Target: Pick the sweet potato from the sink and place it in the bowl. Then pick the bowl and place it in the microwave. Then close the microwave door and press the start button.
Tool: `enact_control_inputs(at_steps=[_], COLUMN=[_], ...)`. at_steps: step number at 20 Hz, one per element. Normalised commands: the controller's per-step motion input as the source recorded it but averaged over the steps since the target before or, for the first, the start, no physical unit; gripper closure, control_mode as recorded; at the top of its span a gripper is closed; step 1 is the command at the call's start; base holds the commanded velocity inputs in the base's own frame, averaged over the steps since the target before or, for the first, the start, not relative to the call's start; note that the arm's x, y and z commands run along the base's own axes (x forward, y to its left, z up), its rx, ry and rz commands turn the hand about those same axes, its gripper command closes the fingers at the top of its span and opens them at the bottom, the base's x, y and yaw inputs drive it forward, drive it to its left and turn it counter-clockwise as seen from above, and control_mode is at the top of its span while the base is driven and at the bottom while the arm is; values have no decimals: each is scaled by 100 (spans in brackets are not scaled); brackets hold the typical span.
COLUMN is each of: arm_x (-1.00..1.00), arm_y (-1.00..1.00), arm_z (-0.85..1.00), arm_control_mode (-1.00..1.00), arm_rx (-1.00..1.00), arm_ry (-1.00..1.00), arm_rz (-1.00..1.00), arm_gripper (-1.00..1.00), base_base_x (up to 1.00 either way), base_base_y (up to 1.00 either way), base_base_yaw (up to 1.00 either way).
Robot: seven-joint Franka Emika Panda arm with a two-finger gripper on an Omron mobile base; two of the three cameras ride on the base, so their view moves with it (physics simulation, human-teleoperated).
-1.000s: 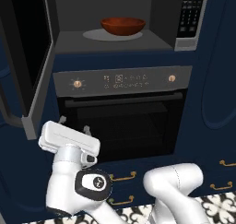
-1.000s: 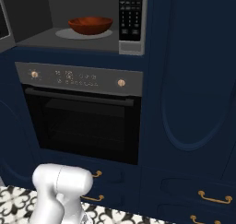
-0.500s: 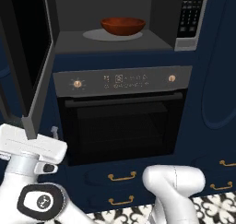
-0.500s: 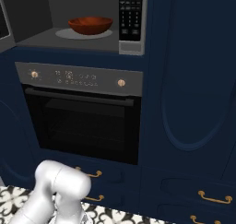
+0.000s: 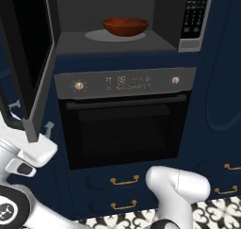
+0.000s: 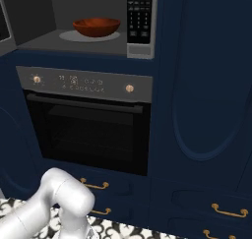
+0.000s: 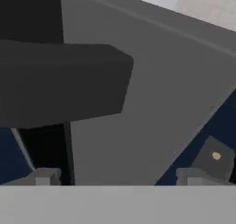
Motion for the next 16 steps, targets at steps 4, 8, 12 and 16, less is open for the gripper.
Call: enact_control_inputs(at_steps=[4, 8, 12, 16], arm_x=[-23, -36, -28, -2], arm_y=[-93, -100, -100, -100], arm_z=[54, 37, 28, 12], arm_control_mode=[-100, -100, -100, -100], arm_rx=[23, 25, 27, 29], arm_ry=[-2, -7, -4, 0], arm_rz=[-8, -1, 0, 0], arm_gripper=[-100, -100, -100, -100], base_base_x=[0, 0, 0, 0], base_base_y=[0, 0, 0, 0], base_base_yaw=[0, 0, 0, 0])
